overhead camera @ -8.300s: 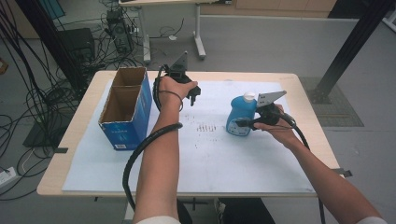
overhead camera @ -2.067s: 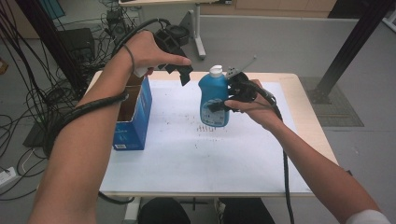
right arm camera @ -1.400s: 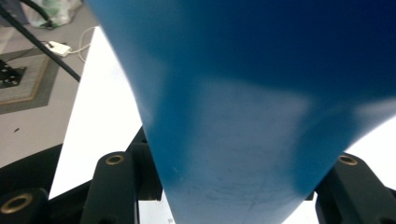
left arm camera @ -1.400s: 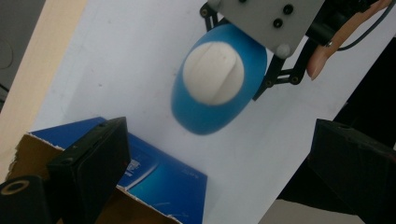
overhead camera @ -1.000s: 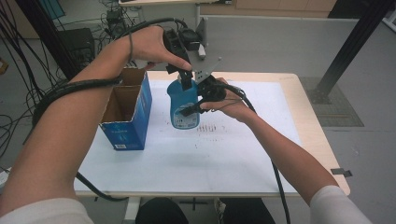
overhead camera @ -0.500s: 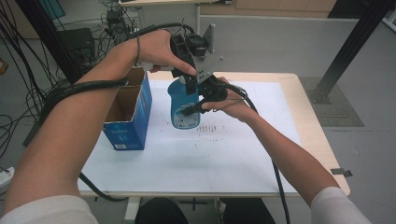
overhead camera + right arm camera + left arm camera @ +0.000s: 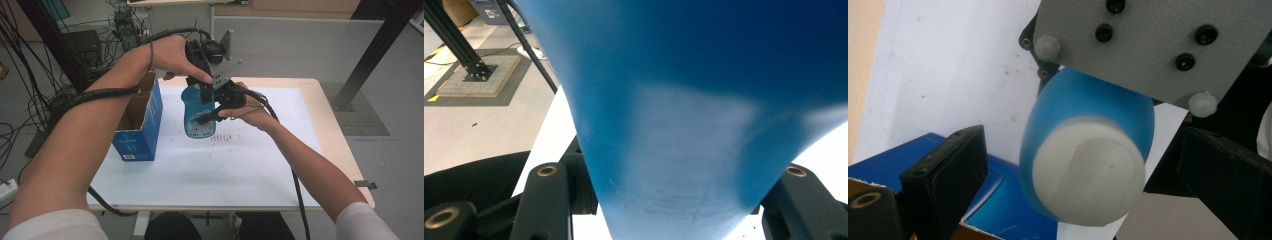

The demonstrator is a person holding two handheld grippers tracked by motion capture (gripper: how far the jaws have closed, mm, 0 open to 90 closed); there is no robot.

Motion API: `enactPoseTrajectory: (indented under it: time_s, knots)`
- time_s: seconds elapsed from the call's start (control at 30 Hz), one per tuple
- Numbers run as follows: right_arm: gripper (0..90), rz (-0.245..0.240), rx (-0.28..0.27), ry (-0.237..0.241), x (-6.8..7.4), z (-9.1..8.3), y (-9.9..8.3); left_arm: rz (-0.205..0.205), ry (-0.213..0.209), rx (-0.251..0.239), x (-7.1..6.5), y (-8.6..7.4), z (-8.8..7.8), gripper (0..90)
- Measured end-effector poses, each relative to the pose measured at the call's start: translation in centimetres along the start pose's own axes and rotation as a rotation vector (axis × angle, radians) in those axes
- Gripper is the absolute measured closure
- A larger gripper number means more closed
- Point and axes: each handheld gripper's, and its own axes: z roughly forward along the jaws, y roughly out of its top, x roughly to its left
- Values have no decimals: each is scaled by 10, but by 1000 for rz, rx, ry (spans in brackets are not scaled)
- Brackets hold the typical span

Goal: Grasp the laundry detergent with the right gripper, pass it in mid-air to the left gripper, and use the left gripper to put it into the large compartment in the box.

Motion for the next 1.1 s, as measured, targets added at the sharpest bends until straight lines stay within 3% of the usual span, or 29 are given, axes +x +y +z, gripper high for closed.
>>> enactPoseTrajectory:
  time_s: [1.1]
  knots:
    - [442,-1,-17,5,4,-5,3,14,-11,11,-3,2,8,67]
